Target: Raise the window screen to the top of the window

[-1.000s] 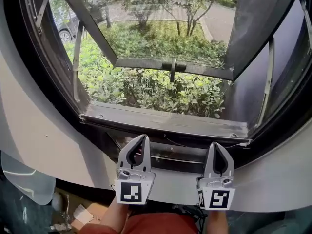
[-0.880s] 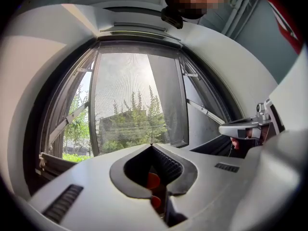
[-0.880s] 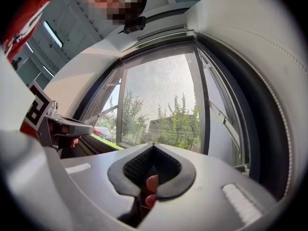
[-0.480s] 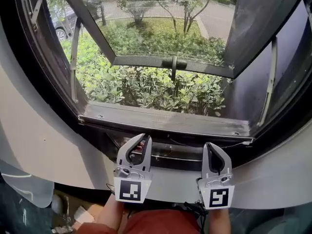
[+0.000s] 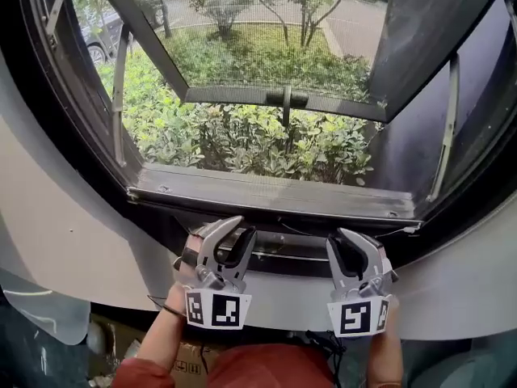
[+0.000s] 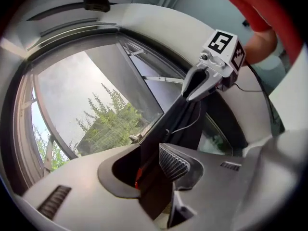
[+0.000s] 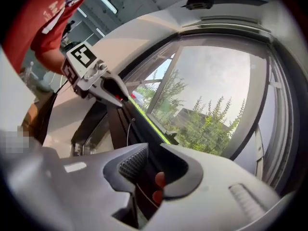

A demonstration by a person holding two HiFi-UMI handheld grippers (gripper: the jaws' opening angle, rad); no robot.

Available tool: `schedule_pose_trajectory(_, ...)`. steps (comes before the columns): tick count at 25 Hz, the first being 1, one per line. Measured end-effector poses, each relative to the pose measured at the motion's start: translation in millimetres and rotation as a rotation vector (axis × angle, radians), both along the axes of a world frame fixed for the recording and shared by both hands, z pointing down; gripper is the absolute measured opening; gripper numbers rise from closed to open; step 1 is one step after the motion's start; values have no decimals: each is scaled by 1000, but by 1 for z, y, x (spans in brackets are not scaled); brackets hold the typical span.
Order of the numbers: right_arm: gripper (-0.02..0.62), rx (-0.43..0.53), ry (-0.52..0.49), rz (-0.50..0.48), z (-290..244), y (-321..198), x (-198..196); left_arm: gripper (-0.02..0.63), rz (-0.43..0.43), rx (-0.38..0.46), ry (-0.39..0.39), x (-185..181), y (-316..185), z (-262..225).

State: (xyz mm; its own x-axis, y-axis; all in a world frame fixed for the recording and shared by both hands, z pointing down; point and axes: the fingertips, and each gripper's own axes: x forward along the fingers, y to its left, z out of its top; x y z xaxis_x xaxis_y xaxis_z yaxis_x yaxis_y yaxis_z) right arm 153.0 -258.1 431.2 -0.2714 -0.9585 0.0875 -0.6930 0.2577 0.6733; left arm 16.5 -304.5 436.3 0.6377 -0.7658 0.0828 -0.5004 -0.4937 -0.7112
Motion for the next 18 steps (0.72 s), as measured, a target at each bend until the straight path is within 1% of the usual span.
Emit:
schedule_pose_trajectory(2,111,-23,103,10,7,-2,3,112,5,22,-98,0,-2,7)
schedule_pose_trajectory(4,133,-47,184,22,13,-4,5,112,8,36,-189,-2,-5,14)
schedule_pose_trajectory(7,144,-70,285,38,22,-7,10,115,11,45,-283,-4,-9,22)
schedule_pose_trajectory(10,144,-102,358,53,31,-12,14,115,16,56,-341,-4,-12,26)
schedule_pose_trajectory(13,145,-122,403,61,37,-16,18,116,11,67,-370,-6,-16,27)
schedule_pose_trajectory(16,146,-127,408,57,37,-17,18,119,14,61,-383,-6,-18,27)
schedule_pose_trajectory(18,146,-130,403,55,37,-17,18,118,22,55,-404,-6,-19,29)
